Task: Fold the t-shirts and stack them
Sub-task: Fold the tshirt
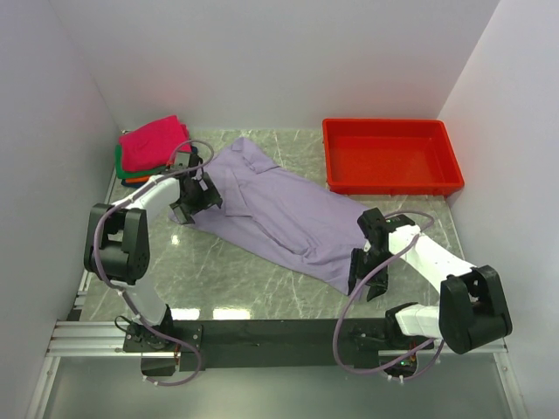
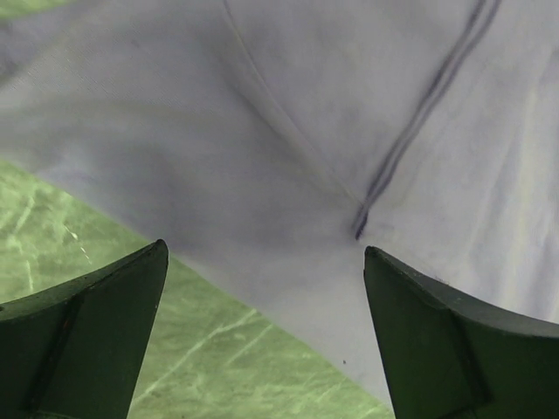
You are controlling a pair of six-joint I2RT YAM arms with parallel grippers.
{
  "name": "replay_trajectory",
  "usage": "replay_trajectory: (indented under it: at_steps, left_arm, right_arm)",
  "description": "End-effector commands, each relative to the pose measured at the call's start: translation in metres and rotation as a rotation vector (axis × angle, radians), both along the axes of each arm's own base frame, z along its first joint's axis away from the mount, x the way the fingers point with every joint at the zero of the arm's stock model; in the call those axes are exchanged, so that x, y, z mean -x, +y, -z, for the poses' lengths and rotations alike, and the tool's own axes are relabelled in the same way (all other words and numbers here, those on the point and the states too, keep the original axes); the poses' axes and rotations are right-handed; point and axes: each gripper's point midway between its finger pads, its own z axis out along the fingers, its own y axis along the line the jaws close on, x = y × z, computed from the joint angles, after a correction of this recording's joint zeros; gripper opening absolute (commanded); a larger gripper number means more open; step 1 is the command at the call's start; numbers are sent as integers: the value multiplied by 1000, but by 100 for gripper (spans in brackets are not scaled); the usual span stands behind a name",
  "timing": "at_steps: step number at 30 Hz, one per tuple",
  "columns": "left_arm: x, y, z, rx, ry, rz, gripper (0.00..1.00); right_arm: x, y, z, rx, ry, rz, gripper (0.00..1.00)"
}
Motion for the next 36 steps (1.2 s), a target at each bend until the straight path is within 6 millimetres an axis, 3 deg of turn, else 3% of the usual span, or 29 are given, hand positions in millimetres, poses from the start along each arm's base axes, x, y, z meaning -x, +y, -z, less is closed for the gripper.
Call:
replay_trajectory:
  at_steps: [1,16,22,29,36]
  left_arm:
    - [-15,5,0,15,-38,-9,99]
    - [-19,19,7,43,-29,-20,99]
    - [-25,20,16,54,-16,-24,99]
    - [-35,30,27,50,-3,-40,99]
    - [-48,47,38,38,7,-56,99]
  right_arm:
    - [-10,-1,7,18,-49,13,60]
    - [-20,-2,31,51,-39,19,49]
    - [-8,0,38,62,4,-8,38]
    - [-3,-6,37,112,16,-29,0]
    - [2,-12,19,141,31,-34,0]
